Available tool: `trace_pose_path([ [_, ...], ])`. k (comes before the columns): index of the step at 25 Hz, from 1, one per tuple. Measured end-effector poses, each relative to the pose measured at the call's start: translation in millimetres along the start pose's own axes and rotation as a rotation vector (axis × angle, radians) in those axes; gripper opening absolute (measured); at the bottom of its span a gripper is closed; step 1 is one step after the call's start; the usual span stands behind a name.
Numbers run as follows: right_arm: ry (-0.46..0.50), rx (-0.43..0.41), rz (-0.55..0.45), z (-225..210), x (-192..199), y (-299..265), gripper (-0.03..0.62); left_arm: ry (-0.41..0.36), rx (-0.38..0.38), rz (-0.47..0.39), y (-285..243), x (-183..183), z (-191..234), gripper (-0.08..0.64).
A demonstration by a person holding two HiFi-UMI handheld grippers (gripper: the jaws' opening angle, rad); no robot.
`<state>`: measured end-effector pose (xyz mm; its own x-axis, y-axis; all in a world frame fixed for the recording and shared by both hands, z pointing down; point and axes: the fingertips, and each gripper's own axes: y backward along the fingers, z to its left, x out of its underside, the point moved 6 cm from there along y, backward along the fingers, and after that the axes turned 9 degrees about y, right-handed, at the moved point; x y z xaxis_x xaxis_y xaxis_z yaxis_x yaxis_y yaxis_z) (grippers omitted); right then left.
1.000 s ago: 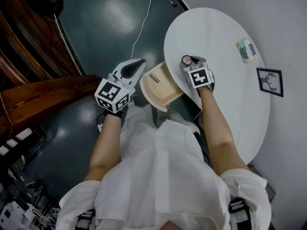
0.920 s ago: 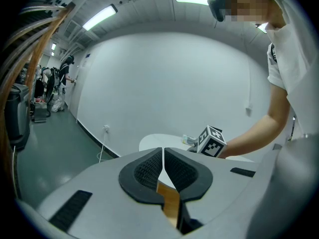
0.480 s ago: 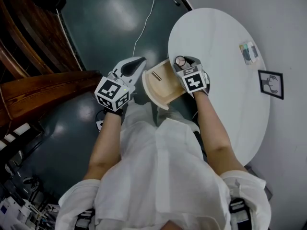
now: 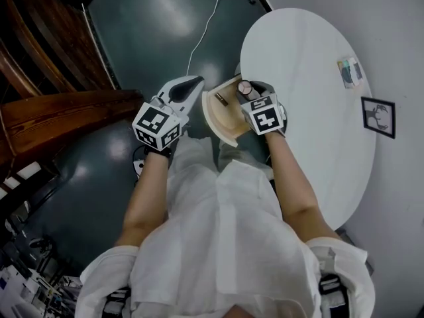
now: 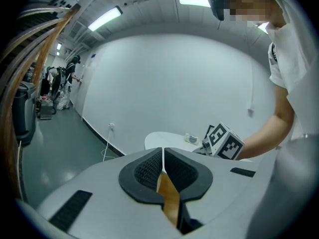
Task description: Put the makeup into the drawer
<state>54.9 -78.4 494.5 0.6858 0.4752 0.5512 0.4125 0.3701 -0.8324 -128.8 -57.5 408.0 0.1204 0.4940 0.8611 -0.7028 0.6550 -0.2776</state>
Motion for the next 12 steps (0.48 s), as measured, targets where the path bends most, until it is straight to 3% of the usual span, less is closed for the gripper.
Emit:
trace_pose_path([
  [12, -0.022, -0.065, 0.005, 50.6, 10.0, -20.6, 0.209, 0.014, -0.014, 0.02, 11.0, 13.4, 6.3, 0.025],
])
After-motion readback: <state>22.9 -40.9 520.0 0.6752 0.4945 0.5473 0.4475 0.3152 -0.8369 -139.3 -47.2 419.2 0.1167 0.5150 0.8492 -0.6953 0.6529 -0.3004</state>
